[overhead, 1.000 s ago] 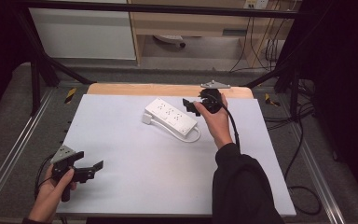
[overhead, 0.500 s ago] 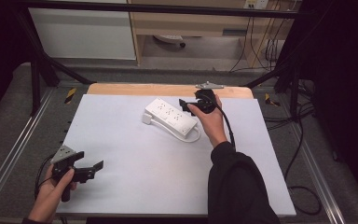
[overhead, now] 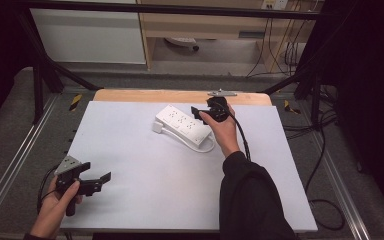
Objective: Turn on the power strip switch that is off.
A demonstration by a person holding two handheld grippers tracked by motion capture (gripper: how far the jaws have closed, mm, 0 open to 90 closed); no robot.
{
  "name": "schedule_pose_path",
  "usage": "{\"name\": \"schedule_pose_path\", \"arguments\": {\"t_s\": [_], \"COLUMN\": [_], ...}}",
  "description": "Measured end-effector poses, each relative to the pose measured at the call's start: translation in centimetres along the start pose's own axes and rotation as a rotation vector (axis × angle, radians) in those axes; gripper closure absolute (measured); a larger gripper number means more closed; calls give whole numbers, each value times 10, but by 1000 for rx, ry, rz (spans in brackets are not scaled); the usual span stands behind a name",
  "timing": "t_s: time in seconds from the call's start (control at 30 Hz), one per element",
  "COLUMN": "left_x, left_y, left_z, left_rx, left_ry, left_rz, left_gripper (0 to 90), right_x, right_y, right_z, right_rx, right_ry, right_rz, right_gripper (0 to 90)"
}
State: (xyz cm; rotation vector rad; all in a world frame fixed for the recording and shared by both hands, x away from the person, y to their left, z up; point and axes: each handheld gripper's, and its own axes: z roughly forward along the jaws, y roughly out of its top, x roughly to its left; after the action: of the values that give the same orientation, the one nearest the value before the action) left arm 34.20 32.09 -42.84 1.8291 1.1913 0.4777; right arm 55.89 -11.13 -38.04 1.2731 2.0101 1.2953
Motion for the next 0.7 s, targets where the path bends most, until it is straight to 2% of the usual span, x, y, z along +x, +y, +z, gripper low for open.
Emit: {"name": "schedule_pose_path", "arguments": {"t_s": [0.33, 0.7], "left_x": [0, 0], "left_y": [0, 0], "left_z": [0, 0], "left_rx": [-4, -3], "left_ry": [-2, -2], "left_rz": [0, 3], "left_gripper": [75, 75], "right_x": [2, 8], "right_y": [-5, -12], "right_z": [10, 23], "right_rx": [24, 49], "right_ry": [2, 23], "right_rz": [0, -13], "right_gripper": [209, 345]}}
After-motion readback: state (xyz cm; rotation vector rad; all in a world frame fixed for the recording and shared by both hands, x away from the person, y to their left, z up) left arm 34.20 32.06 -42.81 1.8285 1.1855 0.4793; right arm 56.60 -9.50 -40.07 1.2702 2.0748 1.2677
